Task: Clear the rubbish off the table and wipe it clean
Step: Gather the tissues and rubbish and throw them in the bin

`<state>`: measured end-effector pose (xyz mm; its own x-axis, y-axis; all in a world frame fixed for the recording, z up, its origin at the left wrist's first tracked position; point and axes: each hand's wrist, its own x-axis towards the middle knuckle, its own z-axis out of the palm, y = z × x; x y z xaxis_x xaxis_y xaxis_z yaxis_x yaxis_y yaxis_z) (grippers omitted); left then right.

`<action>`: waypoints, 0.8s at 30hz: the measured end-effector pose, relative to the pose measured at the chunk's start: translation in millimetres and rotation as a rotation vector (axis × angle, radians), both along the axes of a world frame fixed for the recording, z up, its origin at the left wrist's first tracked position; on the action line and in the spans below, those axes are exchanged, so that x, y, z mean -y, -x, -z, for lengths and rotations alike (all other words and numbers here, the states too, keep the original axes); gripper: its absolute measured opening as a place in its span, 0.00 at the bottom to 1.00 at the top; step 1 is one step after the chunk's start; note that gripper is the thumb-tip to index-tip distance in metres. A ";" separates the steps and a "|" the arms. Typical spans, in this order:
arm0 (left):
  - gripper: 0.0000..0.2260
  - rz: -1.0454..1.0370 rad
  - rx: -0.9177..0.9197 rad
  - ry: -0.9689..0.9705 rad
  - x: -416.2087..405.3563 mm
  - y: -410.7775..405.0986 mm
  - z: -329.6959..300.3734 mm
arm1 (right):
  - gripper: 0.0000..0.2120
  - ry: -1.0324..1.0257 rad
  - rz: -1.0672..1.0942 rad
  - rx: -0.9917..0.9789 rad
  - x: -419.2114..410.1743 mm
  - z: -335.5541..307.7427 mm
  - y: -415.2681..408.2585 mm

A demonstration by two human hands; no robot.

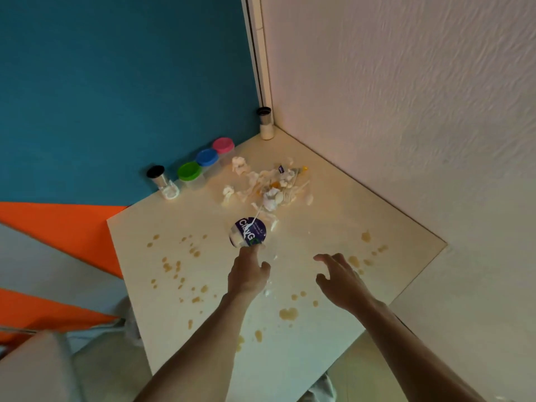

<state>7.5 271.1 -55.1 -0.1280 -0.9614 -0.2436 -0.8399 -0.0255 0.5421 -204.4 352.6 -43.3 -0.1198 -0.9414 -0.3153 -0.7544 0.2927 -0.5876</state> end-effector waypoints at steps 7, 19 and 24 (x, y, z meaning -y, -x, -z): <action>0.21 -0.122 -0.015 0.022 79.2 22.0 14.6 | 0.23 -0.017 -0.111 -0.021 108.0 3.4 18.9; 0.22 -0.253 0.146 0.007 202.8 11.3 27.3 | 0.24 0.004 -0.190 -0.037 261.4 23.1 28.1; 0.26 -0.303 0.167 -0.054 246.7 13.1 32.9 | 0.25 0.028 -0.244 -0.063 319.1 33.6 27.6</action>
